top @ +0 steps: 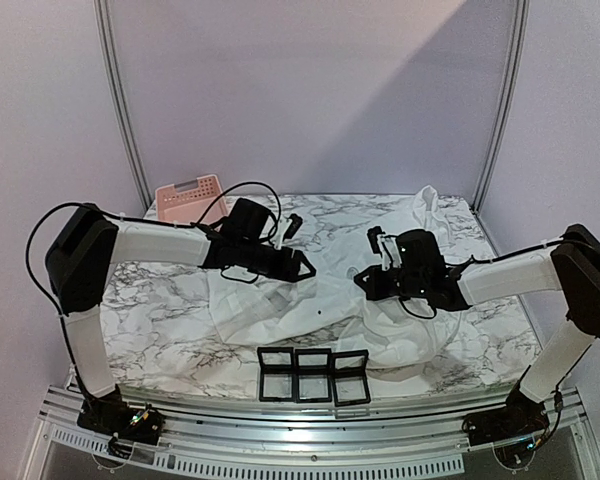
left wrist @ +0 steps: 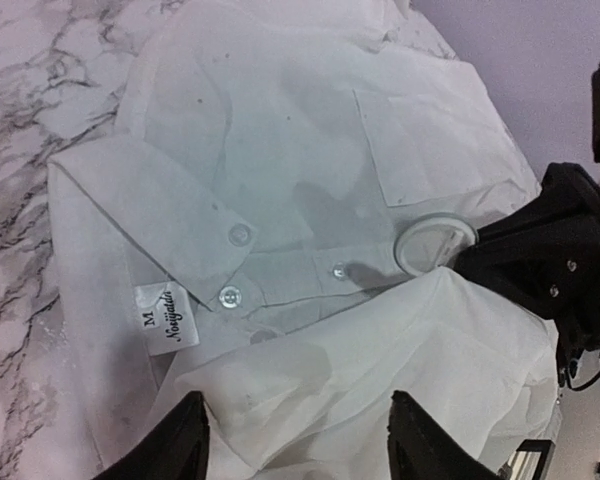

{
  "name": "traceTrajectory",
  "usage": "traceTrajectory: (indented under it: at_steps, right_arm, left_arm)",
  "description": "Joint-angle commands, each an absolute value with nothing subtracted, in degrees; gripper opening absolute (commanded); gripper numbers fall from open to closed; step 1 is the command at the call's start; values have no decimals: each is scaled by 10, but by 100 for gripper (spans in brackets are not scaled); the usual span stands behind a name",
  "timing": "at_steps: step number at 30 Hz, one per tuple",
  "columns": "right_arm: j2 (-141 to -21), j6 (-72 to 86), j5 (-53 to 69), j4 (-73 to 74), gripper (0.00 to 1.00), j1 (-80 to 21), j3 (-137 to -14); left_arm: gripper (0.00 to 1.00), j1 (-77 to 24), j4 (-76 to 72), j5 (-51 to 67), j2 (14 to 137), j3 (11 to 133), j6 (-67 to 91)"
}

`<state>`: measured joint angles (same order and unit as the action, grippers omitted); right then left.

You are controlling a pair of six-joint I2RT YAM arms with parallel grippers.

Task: Remove the brooch from the garment
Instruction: Remove the brooch from the flattened clothing.

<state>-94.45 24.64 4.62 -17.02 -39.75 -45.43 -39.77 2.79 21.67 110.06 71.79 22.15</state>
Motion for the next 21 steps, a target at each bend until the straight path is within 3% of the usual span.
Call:
traceTrajectory:
  at_steps: [1, 6, 10, 16, 21]
  right_arm:
    - [-927, 247, 40, -171, 0, -397, -443]
    - [-925, 246, 40, -175, 0, -397, -440]
    - [-925, 248, 42, -177, 0, -396, -439]
    - [-909, 250, 26, -184, 0, -399, -422]
    - [-895, 243, 5, -169, 0, -400, -414]
  left_arm:
    - [59, -390, 12, 260, 1126, 720, 251]
    - [52, -389, 17, 260, 1125, 721, 247]
    - [28, -389, 10, 273, 1129, 723, 256]
    - [0, -387, 17, 281, 1134, 730, 254]
    - [0, -372, 10, 282, 1117, 727, 264]
